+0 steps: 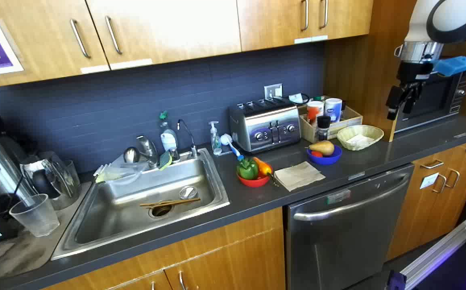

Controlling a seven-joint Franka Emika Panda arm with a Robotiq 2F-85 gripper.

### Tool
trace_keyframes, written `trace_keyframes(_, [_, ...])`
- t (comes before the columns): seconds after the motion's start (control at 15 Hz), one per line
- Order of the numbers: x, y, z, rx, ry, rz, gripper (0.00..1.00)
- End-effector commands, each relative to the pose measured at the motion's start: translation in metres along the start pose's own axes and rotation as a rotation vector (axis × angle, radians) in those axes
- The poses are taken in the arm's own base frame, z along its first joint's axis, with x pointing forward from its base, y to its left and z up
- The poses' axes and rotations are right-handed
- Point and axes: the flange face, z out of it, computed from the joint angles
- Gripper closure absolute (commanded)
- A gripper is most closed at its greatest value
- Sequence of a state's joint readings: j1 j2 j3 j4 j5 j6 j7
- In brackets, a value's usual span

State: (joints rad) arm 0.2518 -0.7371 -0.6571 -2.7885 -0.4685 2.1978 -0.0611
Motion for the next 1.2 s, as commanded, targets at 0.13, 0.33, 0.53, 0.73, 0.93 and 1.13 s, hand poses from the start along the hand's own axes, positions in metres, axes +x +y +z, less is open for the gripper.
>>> trace_keyframes(0.13, [0.000,0.000,0.000,0.000,0.000,0.000,0.00])
trace_keyframes(0.33, [0.000,0.000,0.000,0.000,0.000,0.000,0.00])
trace_keyframes(0.53, [0.000,0.000,0.000,0.000,0.000,0.000,0.00])
trace_keyframes(0.73, [0.005,-0.003,0.006,-0.019,-0.003,-0.009,0.00])
trace_keyframes(0.93, [0.010,-0.009,0.019,-0.046,-0.034,-0.060,0.00])
trace_keyframes(1.13, [0.019,-0.021,0.034,-0.086,-0.046,-0.161,0.00])
